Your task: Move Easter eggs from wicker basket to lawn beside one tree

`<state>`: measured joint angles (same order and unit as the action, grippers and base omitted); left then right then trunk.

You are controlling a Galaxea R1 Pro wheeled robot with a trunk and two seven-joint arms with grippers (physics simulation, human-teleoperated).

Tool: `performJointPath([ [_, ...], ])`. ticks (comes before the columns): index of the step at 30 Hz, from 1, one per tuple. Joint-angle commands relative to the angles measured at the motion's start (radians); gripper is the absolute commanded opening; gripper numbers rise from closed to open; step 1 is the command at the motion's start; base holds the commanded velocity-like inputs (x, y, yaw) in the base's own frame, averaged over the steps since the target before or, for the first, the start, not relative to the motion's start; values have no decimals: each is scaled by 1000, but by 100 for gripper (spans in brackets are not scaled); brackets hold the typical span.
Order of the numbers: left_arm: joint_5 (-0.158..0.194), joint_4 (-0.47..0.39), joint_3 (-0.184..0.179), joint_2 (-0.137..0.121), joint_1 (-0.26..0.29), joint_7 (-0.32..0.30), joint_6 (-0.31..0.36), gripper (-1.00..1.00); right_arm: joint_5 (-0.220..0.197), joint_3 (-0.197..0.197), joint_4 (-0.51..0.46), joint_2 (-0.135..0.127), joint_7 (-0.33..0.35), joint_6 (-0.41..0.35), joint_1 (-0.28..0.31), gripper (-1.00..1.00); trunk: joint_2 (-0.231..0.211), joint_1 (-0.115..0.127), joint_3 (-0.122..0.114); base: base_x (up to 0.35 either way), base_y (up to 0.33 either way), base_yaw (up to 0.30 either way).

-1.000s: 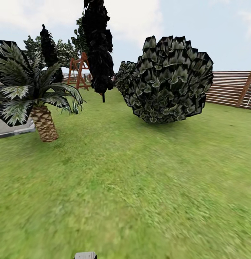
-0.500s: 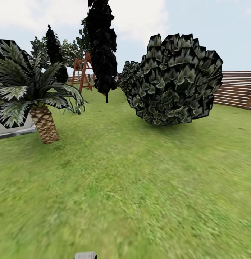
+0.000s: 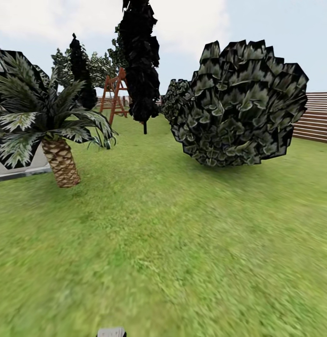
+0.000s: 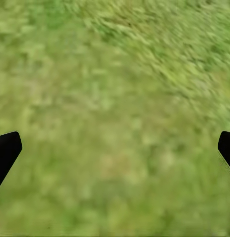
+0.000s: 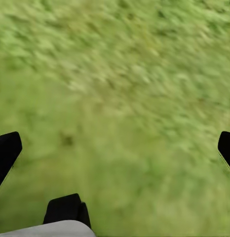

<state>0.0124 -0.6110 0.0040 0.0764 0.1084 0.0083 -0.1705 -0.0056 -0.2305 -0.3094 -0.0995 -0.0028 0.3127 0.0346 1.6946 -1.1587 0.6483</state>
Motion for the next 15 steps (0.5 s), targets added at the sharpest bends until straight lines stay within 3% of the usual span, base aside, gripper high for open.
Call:
performJointPath([
  [1,1,0,0,0,1,1,-3,100,-1,-1,1,0,0,3,1,100,0,0,1,302,-106,37],
  [15,1,0,0,0,1,1,-3,100,-1,-1,1,0,0,4,1,100,0,0,1,302,-106,4],
])
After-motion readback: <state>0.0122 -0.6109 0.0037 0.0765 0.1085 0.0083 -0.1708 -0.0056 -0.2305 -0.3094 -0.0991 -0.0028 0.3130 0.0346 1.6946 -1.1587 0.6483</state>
